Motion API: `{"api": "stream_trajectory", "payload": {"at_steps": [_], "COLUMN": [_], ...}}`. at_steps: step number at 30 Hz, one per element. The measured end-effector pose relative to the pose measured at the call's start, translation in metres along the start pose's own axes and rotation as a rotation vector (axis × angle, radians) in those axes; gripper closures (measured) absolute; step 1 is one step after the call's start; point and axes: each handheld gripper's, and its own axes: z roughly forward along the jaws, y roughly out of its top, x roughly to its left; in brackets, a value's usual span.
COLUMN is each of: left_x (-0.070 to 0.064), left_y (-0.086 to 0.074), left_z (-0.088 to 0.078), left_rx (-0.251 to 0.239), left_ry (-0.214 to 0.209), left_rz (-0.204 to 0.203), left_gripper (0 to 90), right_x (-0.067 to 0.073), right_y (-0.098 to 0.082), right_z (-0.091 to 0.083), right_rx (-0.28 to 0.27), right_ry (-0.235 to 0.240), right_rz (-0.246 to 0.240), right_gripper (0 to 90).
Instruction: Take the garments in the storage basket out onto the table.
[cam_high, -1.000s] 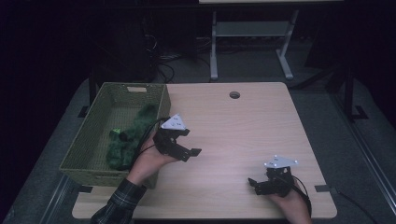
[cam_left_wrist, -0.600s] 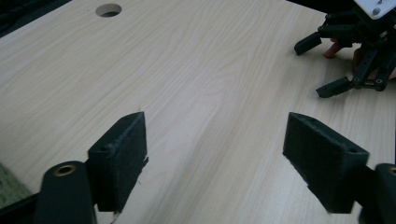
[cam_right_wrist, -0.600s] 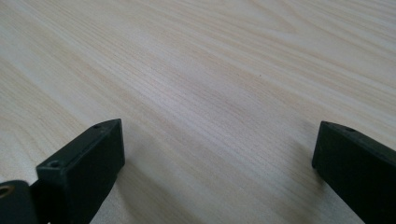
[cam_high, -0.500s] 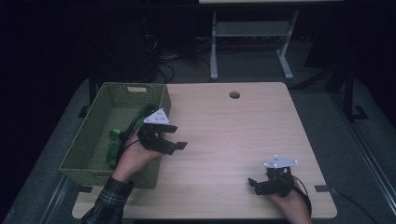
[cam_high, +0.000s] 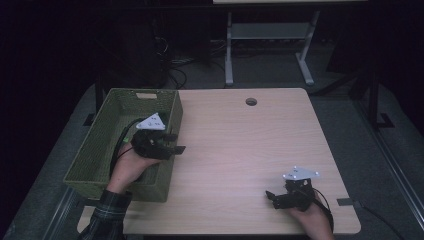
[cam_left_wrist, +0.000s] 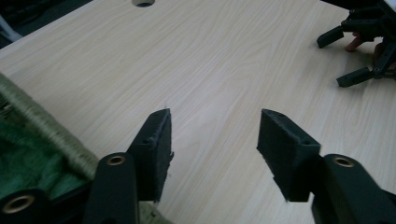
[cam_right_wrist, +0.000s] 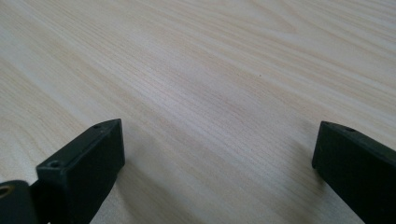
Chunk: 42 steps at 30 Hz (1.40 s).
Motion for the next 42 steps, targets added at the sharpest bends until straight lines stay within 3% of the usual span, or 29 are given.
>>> {"api": "stream_trajectory", "payload": {"at_steps": [10,21,35,42], "left_x": [0.017,0.035,0.057,0.066], "left_y": [-0.014,-0.033,-0.057,-0.069], "left_z": [-0.025,-0.036,-0.032,-0.024], "left_rx": [-0.002,0.025,0.112,0.164], "left_ry": [0.053,0.090,0.145,0.149], "left_rz": [-0.030,-0.055,-0.060,-0.056], "left_gripper": [55.3,59.6,58.7,55.4], "right_x": [0.000,0.000,0.000,0.000], "right_y": [0.000,0.000,0.000,0.000], "right_z": [0.000,0.000,0.000,0.000], "right_rx": [0.002,0.002,0.002,0.002], "right_ry": [-0.001,0.000,0.000,0.000], "right_rz": [-0.001,-0.001,0.000,0.000], "right_gripper": [2.2,2.2,2.1,2.2]}}
